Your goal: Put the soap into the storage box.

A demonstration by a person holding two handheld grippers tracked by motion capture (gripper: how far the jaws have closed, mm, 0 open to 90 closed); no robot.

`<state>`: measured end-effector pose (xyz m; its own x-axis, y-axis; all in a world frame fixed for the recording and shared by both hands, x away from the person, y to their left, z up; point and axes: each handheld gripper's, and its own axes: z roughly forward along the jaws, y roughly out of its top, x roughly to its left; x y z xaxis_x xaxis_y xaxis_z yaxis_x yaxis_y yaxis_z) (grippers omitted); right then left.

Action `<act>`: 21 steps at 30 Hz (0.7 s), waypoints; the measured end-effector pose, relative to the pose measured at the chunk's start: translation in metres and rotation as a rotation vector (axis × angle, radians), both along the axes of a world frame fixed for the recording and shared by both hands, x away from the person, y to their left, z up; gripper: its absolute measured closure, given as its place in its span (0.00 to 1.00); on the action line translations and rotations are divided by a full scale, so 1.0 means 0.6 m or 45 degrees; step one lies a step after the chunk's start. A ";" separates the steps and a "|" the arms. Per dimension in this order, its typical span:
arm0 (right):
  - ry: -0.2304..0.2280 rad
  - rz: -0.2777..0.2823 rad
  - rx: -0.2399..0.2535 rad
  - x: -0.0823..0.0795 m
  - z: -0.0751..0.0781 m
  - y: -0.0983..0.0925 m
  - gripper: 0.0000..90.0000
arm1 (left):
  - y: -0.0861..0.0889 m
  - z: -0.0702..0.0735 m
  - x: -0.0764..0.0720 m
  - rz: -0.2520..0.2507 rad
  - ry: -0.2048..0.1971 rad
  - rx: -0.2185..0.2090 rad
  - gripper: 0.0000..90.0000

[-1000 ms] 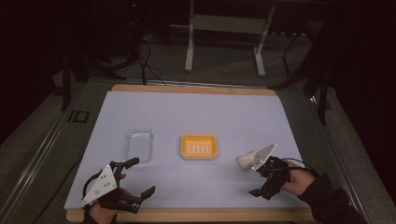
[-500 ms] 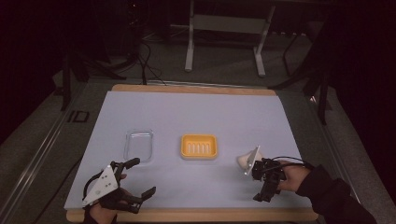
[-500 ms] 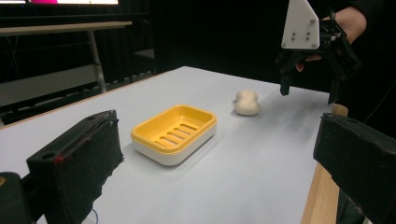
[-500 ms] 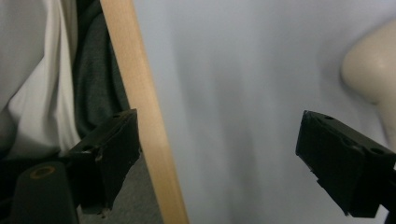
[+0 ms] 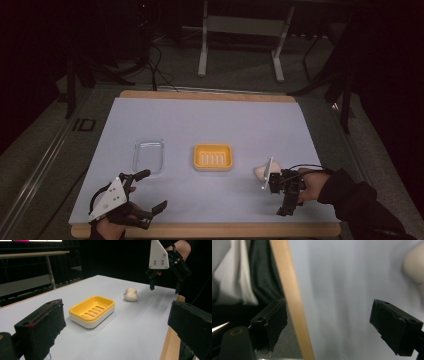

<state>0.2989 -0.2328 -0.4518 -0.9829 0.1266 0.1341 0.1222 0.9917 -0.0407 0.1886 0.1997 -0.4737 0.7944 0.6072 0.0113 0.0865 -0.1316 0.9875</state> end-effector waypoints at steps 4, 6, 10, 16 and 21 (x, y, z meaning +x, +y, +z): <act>-0.052 0.050 -0.001 0.001 0.000 -0.001 0.16 | 0.000 0.000 0.000 0.001 0.000 0.001 0.01; -0.055 0.095 0.000 0.000 0.001 -0.004 0.19 | 0.000 -0.001 -0.001 0.007 -0.006 0.010 0.01; -0.044 0.147 0.001 0.002 0.003 -0.006 0.22 | 0.000 -0.001 -0.001 0.012 0.000 0.008 0.01; -0.101 0.212 0.023 0.013 0.009 -0.005 0.24 | 0.002 -0.003 -0.005 0.027 0.006 0.007 0.01; -0.156 0.229 0.061 0.032 0.020 -0.004 0.25 | 0.006 -0.003 -0.010 0.041 0.012 0.003 0.01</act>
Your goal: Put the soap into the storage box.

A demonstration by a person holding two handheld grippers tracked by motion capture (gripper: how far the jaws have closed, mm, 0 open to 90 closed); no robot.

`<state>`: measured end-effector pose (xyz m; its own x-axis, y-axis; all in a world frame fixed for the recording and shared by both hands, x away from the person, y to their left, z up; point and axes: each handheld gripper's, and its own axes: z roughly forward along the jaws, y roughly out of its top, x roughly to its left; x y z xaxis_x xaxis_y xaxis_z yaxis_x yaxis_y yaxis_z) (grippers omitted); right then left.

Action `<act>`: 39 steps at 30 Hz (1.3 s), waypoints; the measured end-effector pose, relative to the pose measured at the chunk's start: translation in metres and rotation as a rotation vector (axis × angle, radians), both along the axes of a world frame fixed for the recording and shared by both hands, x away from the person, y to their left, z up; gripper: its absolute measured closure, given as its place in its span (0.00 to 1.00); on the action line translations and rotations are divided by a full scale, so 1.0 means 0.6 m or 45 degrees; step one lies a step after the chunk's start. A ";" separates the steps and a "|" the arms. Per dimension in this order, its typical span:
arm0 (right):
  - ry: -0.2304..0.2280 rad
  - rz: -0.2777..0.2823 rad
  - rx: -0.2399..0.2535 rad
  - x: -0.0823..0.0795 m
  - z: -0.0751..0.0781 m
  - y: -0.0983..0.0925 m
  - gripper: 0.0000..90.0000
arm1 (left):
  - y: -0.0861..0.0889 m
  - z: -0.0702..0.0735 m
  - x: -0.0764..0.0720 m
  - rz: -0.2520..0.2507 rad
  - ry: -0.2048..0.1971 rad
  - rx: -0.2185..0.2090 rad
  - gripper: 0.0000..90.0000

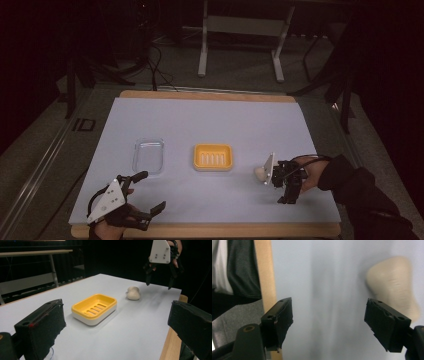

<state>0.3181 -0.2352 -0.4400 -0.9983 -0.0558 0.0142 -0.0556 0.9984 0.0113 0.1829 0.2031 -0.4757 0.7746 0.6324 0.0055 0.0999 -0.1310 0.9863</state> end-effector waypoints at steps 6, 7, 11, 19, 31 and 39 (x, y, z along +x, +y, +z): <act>-0.048 0.019 0.043 0.025 0.007 0.003 0.26 | 0.004 -0.001 -0.006 0.014 0.006 -0.004 0.01; -0.048 0.019 0.043 0.025 0.007 0.003 0.26 | 0.004 -0.001 -0.006 0.014 0.006 -0.004 0.01; -0.067 0.024 0.033 0.045 -0.001 0.007 0.26 | 0.007 -0.001 -0.009 0.018 0.005 -0.006 0.01; -0.124 0.072 0.052 0.072 -0.016 0.006 0.29 | 0.008 -0.001 -0.012 0.027 0.008 -0.001 0.01; -0.120 0.068 0.012 0.107 -0.055 0.012 0.31 | 0.009 -0.002 -0.012 0.022 0.013 -0.005 0.01; -0.133 0.086 -0.043 0.116 -0.080 0.017 0.35 | 0.008 -0.002 -0.013 0.018 0.014 -0.005 0.01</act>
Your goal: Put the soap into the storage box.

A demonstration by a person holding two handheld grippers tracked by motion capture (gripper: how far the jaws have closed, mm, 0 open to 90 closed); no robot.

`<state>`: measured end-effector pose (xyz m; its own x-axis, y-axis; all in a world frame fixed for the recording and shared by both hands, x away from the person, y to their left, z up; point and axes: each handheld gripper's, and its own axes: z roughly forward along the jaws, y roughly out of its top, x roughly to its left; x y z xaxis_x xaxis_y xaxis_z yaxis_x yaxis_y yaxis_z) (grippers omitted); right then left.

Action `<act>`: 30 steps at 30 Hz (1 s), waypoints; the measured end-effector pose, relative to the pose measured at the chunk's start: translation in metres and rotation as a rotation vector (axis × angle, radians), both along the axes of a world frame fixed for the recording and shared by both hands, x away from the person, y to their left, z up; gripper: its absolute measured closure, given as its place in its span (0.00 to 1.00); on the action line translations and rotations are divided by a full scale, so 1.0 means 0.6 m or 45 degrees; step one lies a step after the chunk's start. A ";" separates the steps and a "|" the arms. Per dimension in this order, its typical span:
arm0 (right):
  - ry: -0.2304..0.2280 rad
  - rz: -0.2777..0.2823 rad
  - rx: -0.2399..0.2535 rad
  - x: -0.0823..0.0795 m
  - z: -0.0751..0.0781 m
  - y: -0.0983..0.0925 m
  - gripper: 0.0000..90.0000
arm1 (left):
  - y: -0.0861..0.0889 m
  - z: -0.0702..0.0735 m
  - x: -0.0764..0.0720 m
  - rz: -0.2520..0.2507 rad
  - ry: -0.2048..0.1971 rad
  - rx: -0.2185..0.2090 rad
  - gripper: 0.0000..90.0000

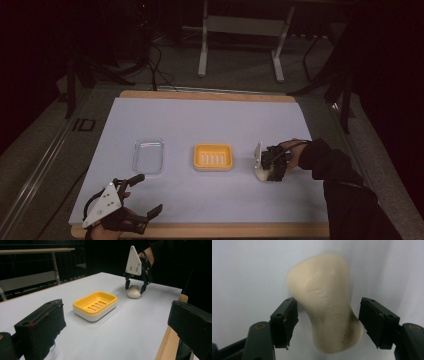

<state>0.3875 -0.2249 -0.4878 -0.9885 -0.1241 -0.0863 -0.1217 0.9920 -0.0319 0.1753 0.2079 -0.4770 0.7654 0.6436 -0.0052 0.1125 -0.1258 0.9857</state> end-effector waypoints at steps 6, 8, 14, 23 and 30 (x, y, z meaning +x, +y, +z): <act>0.050 0.003 0.017 0.009 -0.007 0.000 0.43 | -0.001 0.000 0.000 -0.003 0.001 0.002 0.01; 0.047 0.000 0.009 0.011 -0.009 -0.001 0.45 | 0.000 0.000 0.000 -0.003 0.000 0.001 0.01; 0.084 0.005 -0.003 0.013 -0.014 0.001 0.54 | 0.000 0.000 0.001 -0.002 0.001 0.004 0.01; 0.118 -0.059 0.012 0.018 -0.009 -0.002 0.56 | 0.000 0.000 0.001 -0.001 0.001 0.005 0.01; 0.129 -0.093 0.052 0.019 0.008 -0.005 0.56 | -0.001 0.000 0.001 -0.002 0.002 0.007 0.01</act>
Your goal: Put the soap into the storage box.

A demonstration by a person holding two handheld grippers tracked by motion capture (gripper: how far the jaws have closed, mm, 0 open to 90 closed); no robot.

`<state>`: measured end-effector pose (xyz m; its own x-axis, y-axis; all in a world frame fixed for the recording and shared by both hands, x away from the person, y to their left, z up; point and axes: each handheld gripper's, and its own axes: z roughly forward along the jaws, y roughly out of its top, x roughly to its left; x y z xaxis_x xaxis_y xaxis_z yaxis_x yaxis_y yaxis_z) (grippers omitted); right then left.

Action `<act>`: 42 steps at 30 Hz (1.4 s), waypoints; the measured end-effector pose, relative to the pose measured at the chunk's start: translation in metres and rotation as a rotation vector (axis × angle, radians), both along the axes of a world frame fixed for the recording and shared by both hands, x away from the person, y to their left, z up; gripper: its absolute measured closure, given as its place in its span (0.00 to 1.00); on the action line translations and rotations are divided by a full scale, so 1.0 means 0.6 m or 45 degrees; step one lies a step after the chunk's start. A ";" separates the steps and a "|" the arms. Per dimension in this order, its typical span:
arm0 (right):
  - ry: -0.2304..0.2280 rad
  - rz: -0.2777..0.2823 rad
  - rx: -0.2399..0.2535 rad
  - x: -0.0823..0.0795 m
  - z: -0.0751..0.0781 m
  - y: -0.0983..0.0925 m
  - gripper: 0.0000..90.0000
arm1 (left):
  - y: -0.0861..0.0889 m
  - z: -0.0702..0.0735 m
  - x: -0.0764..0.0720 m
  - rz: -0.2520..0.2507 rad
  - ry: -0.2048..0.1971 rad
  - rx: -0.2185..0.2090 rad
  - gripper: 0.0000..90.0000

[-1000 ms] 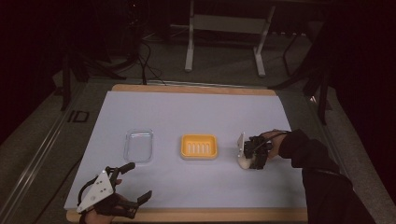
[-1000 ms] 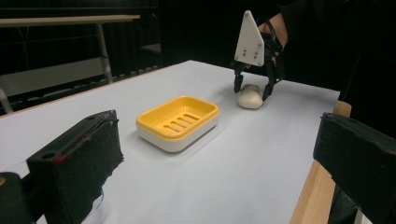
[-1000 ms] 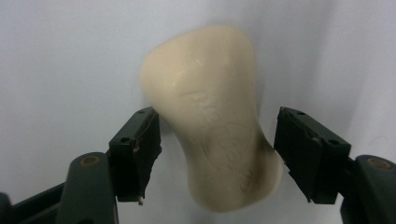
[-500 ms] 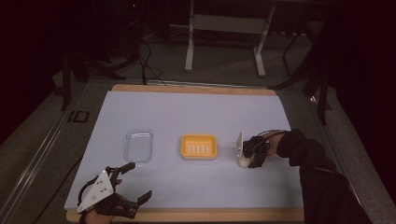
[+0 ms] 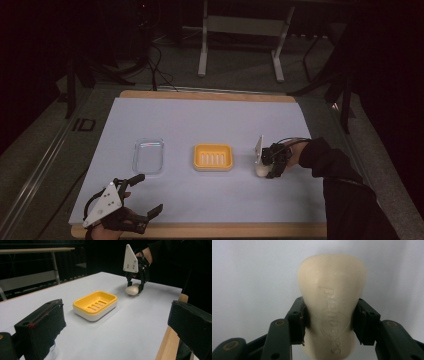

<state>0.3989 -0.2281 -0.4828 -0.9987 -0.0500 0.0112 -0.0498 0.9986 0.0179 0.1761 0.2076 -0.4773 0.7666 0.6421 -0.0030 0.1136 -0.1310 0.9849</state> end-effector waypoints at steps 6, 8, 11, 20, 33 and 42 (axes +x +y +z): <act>0.002 0.003 0.044 -0.003 0.018 0.002 0.56 | 0.000 0.000 0.000 0.001 -0.002 -0.003 0.01; -0.001 0.014 0.068 -0.004 0.025 0.004 0.56 | 0.000 0.000 0.000 0.001 -0.002 -0.002 0.01; -0.003 0.020 0.091 -0.004 0.034 0.007 0.56 | 0.000 0.000 0.000 0.000 -0.002 0.000 0.01; -0.032 0.020 0.143 -0.005 0.067 0.017 0.56 | -0.001 0.000 -0.001 -0.001 0.000 0.004 0.01; -0.038 0.044 0.127 -0.008 0.099 0.043 0.56 | -0.002 0.001 -0.002 -0.005 -0.004 0.004 0.01; -0.054 0.071 0.119 -0.006 0.122 0.075 0.56 | -0.003 0.001 -0.003 -0.009 -0.010 0.012 0.01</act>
